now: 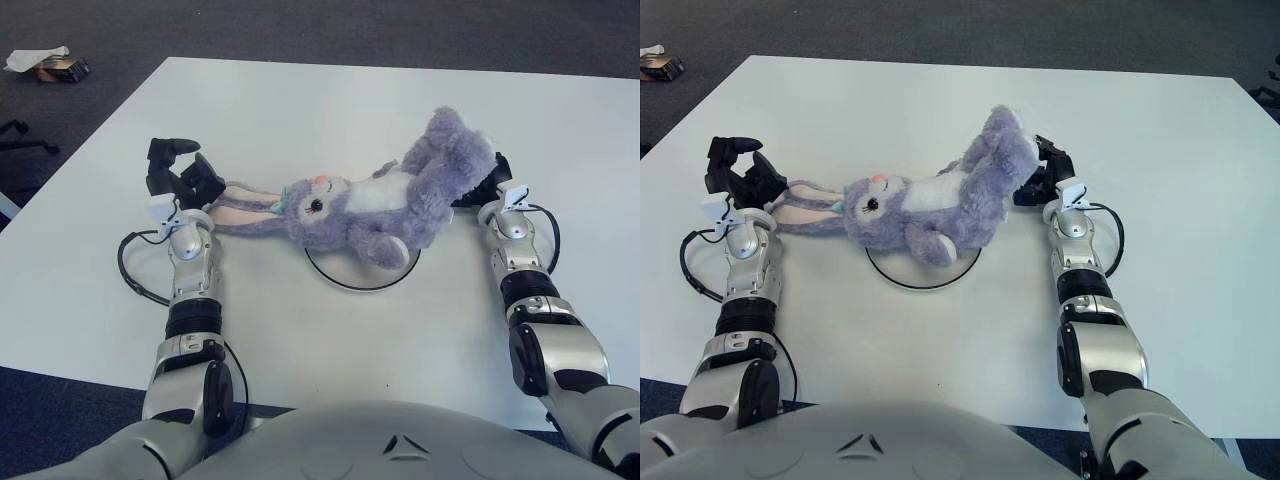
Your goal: Put the doll into the plate.
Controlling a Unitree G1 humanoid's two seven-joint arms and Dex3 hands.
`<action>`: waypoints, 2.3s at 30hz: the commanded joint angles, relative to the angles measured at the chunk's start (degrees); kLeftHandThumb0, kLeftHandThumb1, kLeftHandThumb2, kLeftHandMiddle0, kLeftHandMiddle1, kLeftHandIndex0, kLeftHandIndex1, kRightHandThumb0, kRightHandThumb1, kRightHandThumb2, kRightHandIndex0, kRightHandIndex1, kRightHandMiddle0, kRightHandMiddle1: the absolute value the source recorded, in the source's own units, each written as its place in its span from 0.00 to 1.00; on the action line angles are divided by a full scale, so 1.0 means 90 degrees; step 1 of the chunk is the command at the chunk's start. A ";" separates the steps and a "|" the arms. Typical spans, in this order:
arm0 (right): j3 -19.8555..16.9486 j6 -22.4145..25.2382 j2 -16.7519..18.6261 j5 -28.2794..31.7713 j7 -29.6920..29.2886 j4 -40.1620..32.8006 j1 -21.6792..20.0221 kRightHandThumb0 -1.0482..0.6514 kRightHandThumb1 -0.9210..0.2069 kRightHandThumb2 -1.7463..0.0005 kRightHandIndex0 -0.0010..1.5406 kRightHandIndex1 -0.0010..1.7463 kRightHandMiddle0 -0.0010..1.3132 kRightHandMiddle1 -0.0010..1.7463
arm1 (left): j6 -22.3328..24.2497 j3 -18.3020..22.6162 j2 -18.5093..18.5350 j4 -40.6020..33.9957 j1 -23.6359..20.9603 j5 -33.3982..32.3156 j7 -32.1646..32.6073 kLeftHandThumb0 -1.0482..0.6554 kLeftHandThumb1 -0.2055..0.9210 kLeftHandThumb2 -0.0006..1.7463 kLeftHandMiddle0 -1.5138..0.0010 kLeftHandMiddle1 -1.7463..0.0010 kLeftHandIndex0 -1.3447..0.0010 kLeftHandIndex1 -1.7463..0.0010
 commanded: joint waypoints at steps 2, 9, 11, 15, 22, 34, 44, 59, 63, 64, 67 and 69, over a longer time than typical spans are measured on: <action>0.0178 0.0282 0.0033 -0.0229 0.0054 0.0332 0.0338 0.32 0.58 0.21 0.86 1.00 0.50 1.00 | 0.0225 -0.0136 -0.0157 0.0251 0.0360 0.0100 0.0025 0.36 0.59 0.66 0.18 0.00 0.62 0.00; 0.0252 0.0125 -0.0003 -0.0303 0.0022 0.0350 0.0348 0.32 0.58 0.21 0.86 1.00 0.50 1.00 | 0.0570 -0.0317 0.0018 0.0227 0.0410 0.0164 -0.0204 0.36 0.60 0.65 0.19 0.00 0.63 0.00; 0.0262 0.0074 -0.0010 -0.0322 0.0018 0.0359 0.0349 0.32 0.58 0.21 0.86 1.00 0.50 1.00 | 0.0585 -0.0380 0.0086 0.0261 0.0424 0.0213 -0.0291 0.36 0.60 0.64 0.19 0.00 0.64 0.00; 0.0254 -0.0028 -0.0012 -0.0337 0.0033 0.0365 0.0363 0.32 0.58 0.21 0.86 1.00 0.50 1.00 | 0.0658 -0.0476 0.0183 0.0279 0.0449 0.0259 -0.0397 0.37 0.63 0.62 0.19 0.00 0.65 0.00; 0.0253 -0.0249 -0.0029 -0.0408 -0.0086 0.0216 0.0481 0.32 0.58 0.22 0.85 1.00 0.50 1.00 | 0.0963 -0.0606 0.0285 0.0118 0.0533 0.0234 -0.0573 0.37 0.68 0.58 0.22 0.00 0.68 0.00; -0.0013 -0.0705 0.0163 -0.0122 -0.0289 -0.0260 0.0779 0.32 0.58 0.21 0.85 1.00 0.50 1.00 | 0.1442 -0.0818 0.0519 -0.0225 0.0686 0.0128 -0.1311 0.38 0.68 0.58 0.23 0.00 0.68 0.00; -0.0433 -0.1018 0.0606 0.0541 -0.0210 -0.1009 0.1246 0.33 0.57 0.22 0.84 1.00 0.49 1.00 | 0.1505 -0.0940 0.0663 -0.0443 0.0812 0.0176 -0.1596 0.38 0.68 0.58 0.22 0.00 0.68 0.00; -0.0567 -0.1489 0.0807 0.0593 -0.0198 -0.0959 0.1307 0.32 0.60 0.20 0.83 1.00 0.51 1.00 | 0.1424 -0.1015 0.0758 -0.0481 0.0856 0.0172 -0.1847 0.38 0.69 0.57 0.22 0.00 0.69 0.00; -0.0576 -0.1482 0.0804 0.0634 -0.0107 -0.0943 0.1305 0.32 0.60 0.20 0.82 1.00 0.51 1.00 | 0.1443 -0.1034 0.0762 -0.0524 0.0876 0.0195 -0.1841 0.38 0.69 0.57 0.21 0.00 0.69 0.00; -0.0579 -0.1473 0.0805 0.0646 -0.0088 -0.0942 0.1305 0.32 0.60 0.20 0.82 1.00 0.51 1.00 | 0.1453 -0.1040 0.0765 -0.0533 0.0880 0.0200 -0.1837 0.38 0.69 0.57 0.21 0.00 0.69 0.00; -0.0592 -0.1434 0.0809 0.0671 -0.0056 -0.0968 0.1318 0.32 0.60 0.19 0.82 1.00 0.51 1.00 | 0.1487 -0.1063 0.0770 -0.0593 0.0908 0.0216 -0.1825 0.38 0.69 0.57 0.21 0.00 0.69 0.00; -0.0601 -0.1402 0.0814 0.0674 -0.0058 -0.0983 0.1324 0.32 0.61 0.19 0.82 1.00 0.52 1.00 | 0.1504 -0.1081 0.0776 -0.0631 0.0926 0.0230 -0.1821 0.38 0.70 0.57 0.21 0.00 0.69 0.00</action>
